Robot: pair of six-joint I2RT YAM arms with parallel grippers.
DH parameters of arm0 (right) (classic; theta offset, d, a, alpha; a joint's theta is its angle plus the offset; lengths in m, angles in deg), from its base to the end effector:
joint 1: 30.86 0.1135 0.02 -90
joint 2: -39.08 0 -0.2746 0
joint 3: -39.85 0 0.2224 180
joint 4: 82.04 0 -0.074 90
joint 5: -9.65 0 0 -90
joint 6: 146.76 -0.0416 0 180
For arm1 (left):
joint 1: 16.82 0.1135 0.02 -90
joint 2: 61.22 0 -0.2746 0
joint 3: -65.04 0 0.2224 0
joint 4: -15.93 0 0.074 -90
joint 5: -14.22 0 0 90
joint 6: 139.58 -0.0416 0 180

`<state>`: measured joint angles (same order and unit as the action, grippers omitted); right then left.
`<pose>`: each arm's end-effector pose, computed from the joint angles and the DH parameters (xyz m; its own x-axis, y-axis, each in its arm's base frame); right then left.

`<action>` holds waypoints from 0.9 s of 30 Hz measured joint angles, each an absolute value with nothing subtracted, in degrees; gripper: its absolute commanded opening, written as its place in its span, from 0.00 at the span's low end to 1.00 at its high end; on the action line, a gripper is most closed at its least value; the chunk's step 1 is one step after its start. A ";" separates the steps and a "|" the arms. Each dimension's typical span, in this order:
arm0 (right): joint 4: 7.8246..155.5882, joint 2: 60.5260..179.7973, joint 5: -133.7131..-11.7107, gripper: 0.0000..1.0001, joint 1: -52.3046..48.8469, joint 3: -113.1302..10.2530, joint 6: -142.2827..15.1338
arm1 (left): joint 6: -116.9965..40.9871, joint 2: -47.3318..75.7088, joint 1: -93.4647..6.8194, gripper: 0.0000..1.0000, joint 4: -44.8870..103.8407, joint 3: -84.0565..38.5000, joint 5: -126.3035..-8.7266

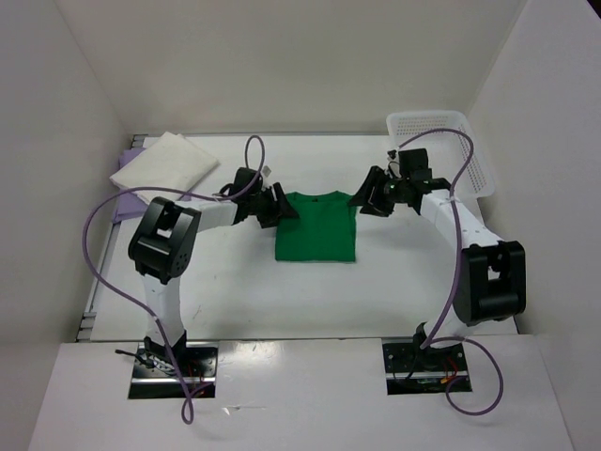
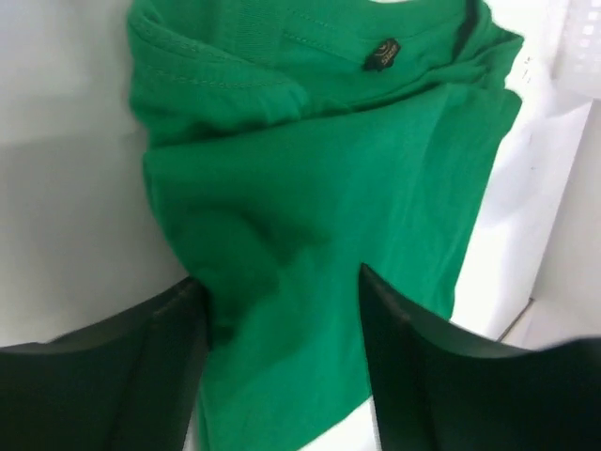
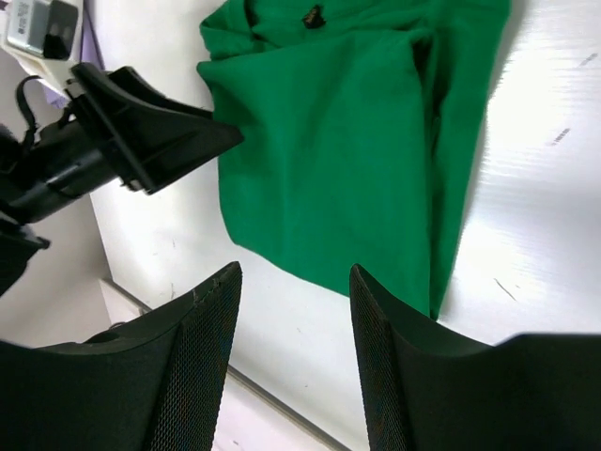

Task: Fold and stack the t-shirts
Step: Put the neatly folded tshirt into the corner of the board with the left arm

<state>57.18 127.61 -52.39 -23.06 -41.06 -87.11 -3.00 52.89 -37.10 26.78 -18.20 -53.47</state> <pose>0.3014 0.0610 0.2757 -0.8557 0.3332 -0.3958 0.0048 0.7700 0.6380 0.3763 -0.1559 0.1752 -0.8550 -0.4004 -0.3295 -0.0503 0.6965 -0.7158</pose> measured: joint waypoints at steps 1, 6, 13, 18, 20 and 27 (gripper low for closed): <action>56.89 127.31 -52.28 0.56 -23.57 -41.06 -87.11 | -2.82 54.00 -37.62 0.51 25.62 -18.94 -53.43; 55.91 125.78 -51.75 0.56 -25.34 -41.01 -86.91 | 0.68 60.10 -38.89 0.14 21.38 -23.12 -51.18; 55.43 123.26 -50.94 0.56 -28.57 -38.37 -86.71 | 1.46 64.30 -39.26 0.00 27.39 -38.00 -50.35; 54.16 122.21 -50.92 0.56 -31.19 -37.06 -85.82 | 1.16 63.84 -36.72 0.00 29.30 -50.90 -48.40; 54.14 122.15 -50.90 0.56 -31.43 -37.04 -85.45 | 1.13 62.50 -33.75 0.00 29.58 -53.24 -47.64; 54.01 124.01 -48.10 0.57 -31.43 -36.95 -84.16 | 0.30 49.78 -14.36 0.50 28.68 -46.75 -48.75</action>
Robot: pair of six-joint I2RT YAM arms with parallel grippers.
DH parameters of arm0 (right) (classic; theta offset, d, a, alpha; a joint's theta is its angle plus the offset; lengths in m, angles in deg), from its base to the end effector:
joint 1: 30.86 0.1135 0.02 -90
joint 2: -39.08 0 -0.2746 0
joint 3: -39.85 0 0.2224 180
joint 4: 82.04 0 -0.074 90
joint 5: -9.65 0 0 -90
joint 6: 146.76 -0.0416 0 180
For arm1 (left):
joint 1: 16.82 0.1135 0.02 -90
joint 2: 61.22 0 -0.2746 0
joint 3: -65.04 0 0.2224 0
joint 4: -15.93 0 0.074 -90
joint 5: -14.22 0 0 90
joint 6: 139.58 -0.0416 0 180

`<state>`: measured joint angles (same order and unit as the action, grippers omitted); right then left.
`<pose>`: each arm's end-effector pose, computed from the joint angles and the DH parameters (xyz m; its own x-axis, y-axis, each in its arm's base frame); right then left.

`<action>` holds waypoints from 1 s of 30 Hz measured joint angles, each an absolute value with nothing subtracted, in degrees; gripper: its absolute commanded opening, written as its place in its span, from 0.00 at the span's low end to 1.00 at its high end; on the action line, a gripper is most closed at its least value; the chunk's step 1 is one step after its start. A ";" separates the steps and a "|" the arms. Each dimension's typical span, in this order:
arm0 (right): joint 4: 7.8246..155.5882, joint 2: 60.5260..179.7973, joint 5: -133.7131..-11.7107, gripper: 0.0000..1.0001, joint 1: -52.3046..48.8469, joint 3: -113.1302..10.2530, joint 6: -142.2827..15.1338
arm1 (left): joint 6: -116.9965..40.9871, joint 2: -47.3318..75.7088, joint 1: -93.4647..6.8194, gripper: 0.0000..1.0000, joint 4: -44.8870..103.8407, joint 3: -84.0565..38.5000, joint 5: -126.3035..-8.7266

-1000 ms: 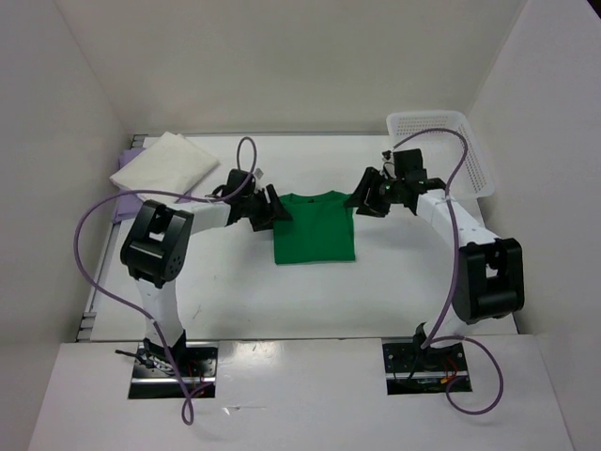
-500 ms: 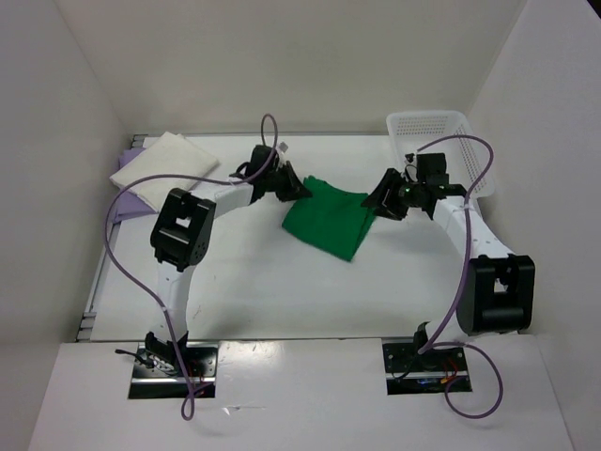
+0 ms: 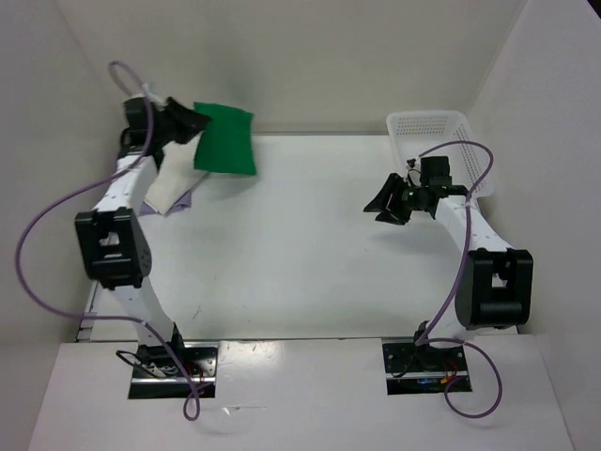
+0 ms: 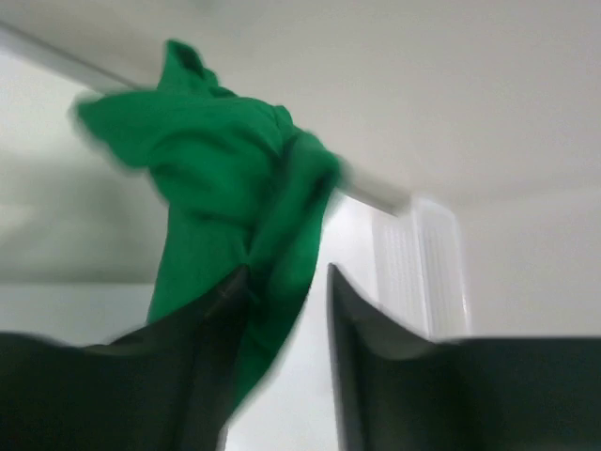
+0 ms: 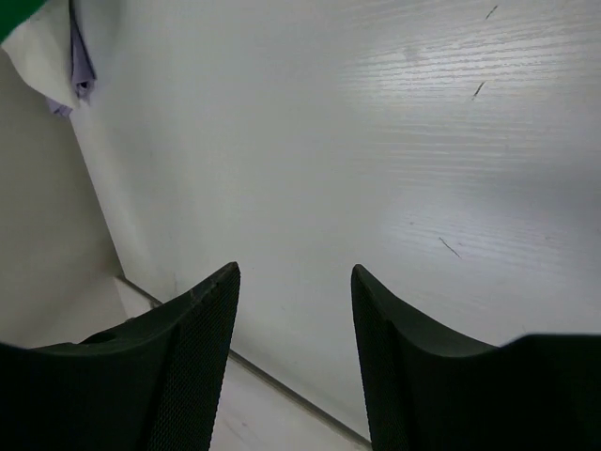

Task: Fold and stack the t-shirts
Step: Put the neatly folded tshirt into the corner of the board with the left arm

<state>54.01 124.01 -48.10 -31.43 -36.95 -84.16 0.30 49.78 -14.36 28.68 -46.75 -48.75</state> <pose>0.2832 0.0194 0.2694 -0.8474 0.3977 -0.3519 0.0794 0.7501 0.6565 0.4498 0.0004 0.3499 -0.4438 -0.7009 -0.5584 0.1033 0.5790 -0.8088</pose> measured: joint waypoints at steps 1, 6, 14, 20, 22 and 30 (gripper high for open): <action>53.99 124.77 -47.69 0.58 -31.43 -36.95 -84.09 | 0.26 47.03 -11.11 0.66 28.09 -43.42 -49.47; 53.92 127.07 -46.20 0.61 -30.80 -36.97 -83.81 | 5.44 35.34 8.35 1.00 22.67 -21.68 -54.15; 54.84 127.52 -45.00 0.62 -28.24 -35.55 -83.81 | 7.47 19.10 10.64 1.00 32.62 0.70 -59.94; 55.30 128.20 -47.51 1.00 -23.54 -32.93 -84.70 | 5.46 13.15 8.43 1.00 32.09 0.77 -54.59; 55.73 128.73 -48.67 1.00 -21.36 -32.77 -85.10 | 3.50 12.69 4.32 1.00 33.17 0.79 -53.32; 57.90 131.48 -49.70 1.00 -13.69 -32.80 -87.44 | 0.02 11.23 -15.46 1.00 34.89 5.53 -46.17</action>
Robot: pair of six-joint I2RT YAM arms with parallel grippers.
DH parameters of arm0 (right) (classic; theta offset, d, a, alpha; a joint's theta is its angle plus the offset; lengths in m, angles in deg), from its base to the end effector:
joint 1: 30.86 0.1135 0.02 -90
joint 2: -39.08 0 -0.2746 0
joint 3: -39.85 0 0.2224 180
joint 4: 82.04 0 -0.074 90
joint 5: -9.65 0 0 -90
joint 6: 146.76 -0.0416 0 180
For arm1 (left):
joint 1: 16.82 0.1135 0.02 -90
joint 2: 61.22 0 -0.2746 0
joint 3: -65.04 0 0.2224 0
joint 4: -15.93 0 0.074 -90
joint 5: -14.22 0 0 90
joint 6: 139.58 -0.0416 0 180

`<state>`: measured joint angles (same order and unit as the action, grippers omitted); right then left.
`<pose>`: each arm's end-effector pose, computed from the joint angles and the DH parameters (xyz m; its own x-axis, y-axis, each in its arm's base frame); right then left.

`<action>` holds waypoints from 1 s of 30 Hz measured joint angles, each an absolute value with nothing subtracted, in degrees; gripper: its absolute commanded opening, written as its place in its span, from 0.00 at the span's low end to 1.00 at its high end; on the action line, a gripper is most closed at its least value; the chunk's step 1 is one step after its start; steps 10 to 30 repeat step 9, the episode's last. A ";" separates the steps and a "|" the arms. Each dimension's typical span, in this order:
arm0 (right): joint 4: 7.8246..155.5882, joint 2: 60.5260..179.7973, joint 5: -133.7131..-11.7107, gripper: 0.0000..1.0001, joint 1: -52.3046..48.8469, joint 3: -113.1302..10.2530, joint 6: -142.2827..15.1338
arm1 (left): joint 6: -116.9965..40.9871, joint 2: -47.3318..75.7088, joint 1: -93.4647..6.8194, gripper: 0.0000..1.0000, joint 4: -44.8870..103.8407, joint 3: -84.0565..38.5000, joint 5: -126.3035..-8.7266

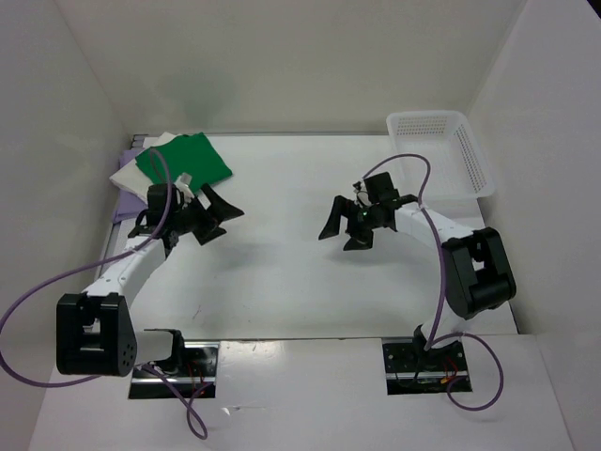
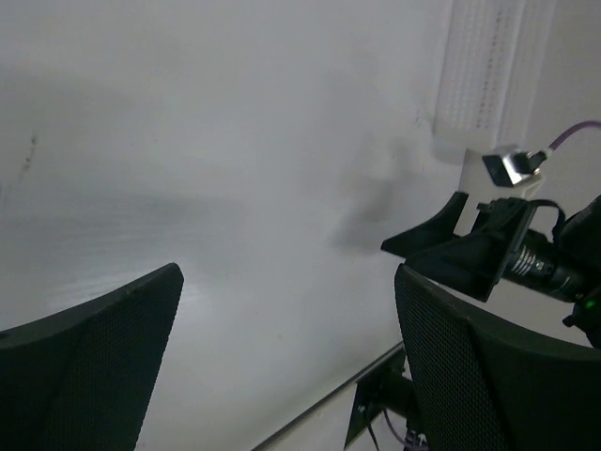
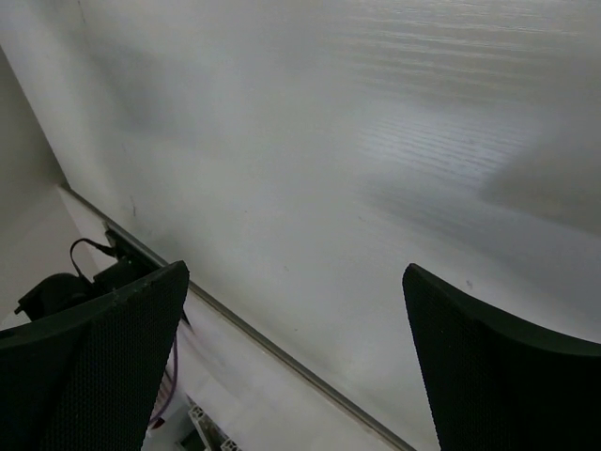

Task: Fold and stack the t-shirts
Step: Put the neatly folded tshirt into the corner of the board with the left arm

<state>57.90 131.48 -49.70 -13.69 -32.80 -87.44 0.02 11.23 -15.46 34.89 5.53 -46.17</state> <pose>0.2766 0.1077 0.2178 -0.9648 0.1613 -0.2076 -0.0077 0.7720 0.6356 0.2479 -0.0147 0.2673 -0.6460 -0.6776 -0.3514 -0.1439 0.5602 -0.8157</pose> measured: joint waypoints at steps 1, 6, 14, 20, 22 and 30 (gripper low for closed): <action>58.36 131.48 -49.79 1.00 -13.01 -32.80 -87.87 | 0.00 11.23 -16.20 1.00 35.57 6.15 -45.58; 59.89 131.48 -50.22 1.00 -8.77 -32.80 -88.94 | -0.64 10.53 -16.92 1.00 37.16 6.69 -43.61; 60.61 131.48 -50.20 1.00 -7.76 -32.71 -89.12 | -1.64 9.92 -17.25 1.00 37.41 6.67 -42.54; 60.61 131.48 -50.20 1.00 -7.76 -32.71 -89.12 | -1.64 9.92 -17.25 1.00 37.41 6.67 -42.54; 60.61 131.48 -50.20 1.00 -7.76 -32.71 -89.12 | -1.64 9.92 -17.25 1.00 37.41 6.67 -42.54; 60.61 131.48 -50.20 1.00 -7.76 -32.71 -89.12 | -1.64 9.92 -17.25 1.00 37.41 6.67 -42.54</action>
